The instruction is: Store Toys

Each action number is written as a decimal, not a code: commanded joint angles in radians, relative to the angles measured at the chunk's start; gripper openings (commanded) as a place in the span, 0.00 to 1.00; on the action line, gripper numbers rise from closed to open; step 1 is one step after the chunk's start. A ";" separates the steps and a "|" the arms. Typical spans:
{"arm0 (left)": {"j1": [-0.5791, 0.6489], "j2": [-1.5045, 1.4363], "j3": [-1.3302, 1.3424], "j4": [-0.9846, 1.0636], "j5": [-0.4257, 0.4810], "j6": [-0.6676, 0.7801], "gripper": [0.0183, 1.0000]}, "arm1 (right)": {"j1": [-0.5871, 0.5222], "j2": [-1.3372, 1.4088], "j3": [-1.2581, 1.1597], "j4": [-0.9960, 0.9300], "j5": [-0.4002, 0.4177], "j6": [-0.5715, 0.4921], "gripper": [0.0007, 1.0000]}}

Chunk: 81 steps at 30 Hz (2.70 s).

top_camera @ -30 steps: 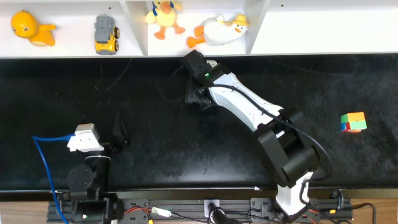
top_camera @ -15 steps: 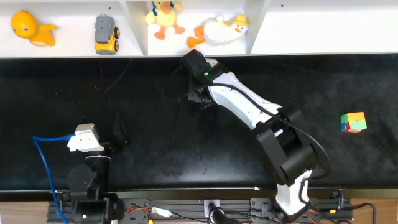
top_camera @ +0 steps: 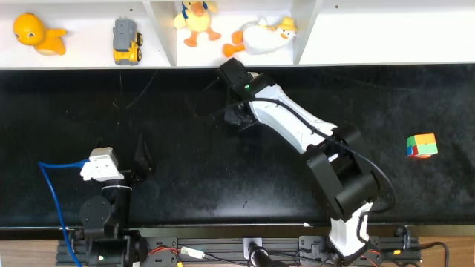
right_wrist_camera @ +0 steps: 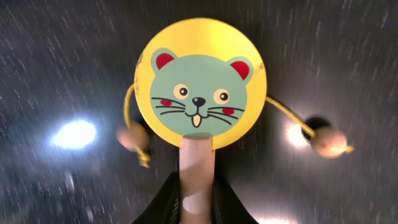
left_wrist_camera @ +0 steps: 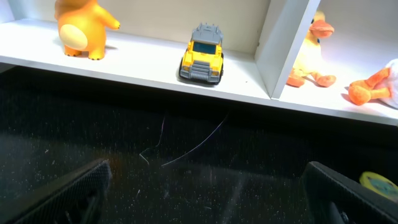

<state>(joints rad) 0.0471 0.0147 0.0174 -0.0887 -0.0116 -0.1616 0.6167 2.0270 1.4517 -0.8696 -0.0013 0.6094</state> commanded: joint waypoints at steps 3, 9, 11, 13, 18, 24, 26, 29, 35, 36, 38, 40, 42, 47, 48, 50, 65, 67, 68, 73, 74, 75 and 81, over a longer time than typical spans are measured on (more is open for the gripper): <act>-0.005 -0.012 -0.009 0.005 0.010 0.011 1.00 | 0.012 -0.010 0.074 -0.147 -0.073 0.003 0.05; -0.005 -0.012 -0.009 0.005 0.010 0.011 1.00 | 0.099 -0.148 0.069 -0.341 0.059 0.058 0.05; -0.005 -0.012 -0.009 0.005 0.010 0.011 1.00 | 0.133 -0.187 0.069 -0.403 0.131 0.092 0.04; -0.005 -0.012 -0.009 0.005 0.010 0.011 1.00 | 0.166 -0.229 0.067 -0.458 0.192 0.128 0.04; -0.005 -0.012 -0.009 0.005 0.010 0.011 1.00 | 0.205 -0.337 0.024 -0.482 0.274 0.158 0.05; -0.005 -0.012 -0.009 0.005 0.010 0.011 1.00 | 0.152 -0.543 -0.163 -0.413 0.286 0.204 0.05; -0.005 -0.012 -0.009 0.005 0.010 0.011 1.00 | 0.117 -0.624 -0.236 -0.379 0.283 0.211 0.04; -0.005 -0.012 -0.009 0.005 0.010 0.011 1.00 | 0.048 -0.726 -0.312 -0.344 0.292 0.218 0.04; -0.005 -0.012 -0.009 0.005 0.010 0.011 1.00 | -0.164 -0.839 -0.400 -0.311 0.338 0.216 0.05; -0.005 -0.012 -0.009 0.005 0.010 0.011 1.00 | -0.195 -0.840 -0.401 -0.308 0.340 0.212 0.05; -0.005 -0.012 -0.009 0.005 0.010 0.011 1.00 | -0.258 -0.838 -0.401 -0.300 0.334 0.198 0.05; -0.005 -0.012 -0.009 0.005 0.010 0.011 1.00 | -0.298 -0.838 -0.402 -0.276 0.336 0.182 0.05; -0.005 -0.012 -0.009 0.005 0.010 0.011 1.00 | -0.332 -0.838 -0.402 -0.217 0.333 0.111 0.05; -0.005 -0.012 -0.009 0.005 0.010 0.011 1.00 | -0.375 -0.833 -0.402 -0.028 0.278 -0.138 0.05; -0.005 -0.012 -0.009 0.005 0.010 0.011 1.00 | -0.376 -0.827 -0.402 0.008 0.278 -0.198 0.05; -0.005 -0.012 -0.009 0.005 0.010 0.011 1.00 | -0.381 -0.805 -0.402 0.067 0.301 -0.291 0.05; -0.005 -0.012 -0.009 0.005 0.010 0.011 1.00 | -0.569 -0.516 -0.402 0.546 0.189 -0.585 0.05; -0.005 -0.012 -0.009 0.005 0.010 0.011 1.00 | -0.570 -0.488 -0.402 0.627 0.149 -0.602 0.05; -0.005 -0.012 -0.009 0.005 0.010 0.011 1.00 | -0.570 -0.472 -0.402 0.666 0.127 -0.609 0.05; -0.005 -0.012 -0.009 0.005 0.010 0.011 1.00 | -0.570 -0.404 -0.402 0.784 0.061 -0.641 0.05; -0.005 -0.012 -0.009 0.005 0.010 0.011 1.00 | -0.570 -0.392 -0.402 0.795 0.061 -0.640 0.05; -0.005 -0.012 -0.009 0.005 0.010 0.011 1.00 | -0.570 -0.381 -0.402 0.806 0.061 -0.640 0.04; -0.005 -0.012 -0.009 0.005 0.010 0.011 1.00 | -0.572 -0.335 -0.402 0.872 0.065 -0.645 0.05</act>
<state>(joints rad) 0.0471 0.0147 0.0174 -0.0887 -0.0116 -0.1616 0.0509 1.6787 1.0492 -0.0208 0.0784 -0.0227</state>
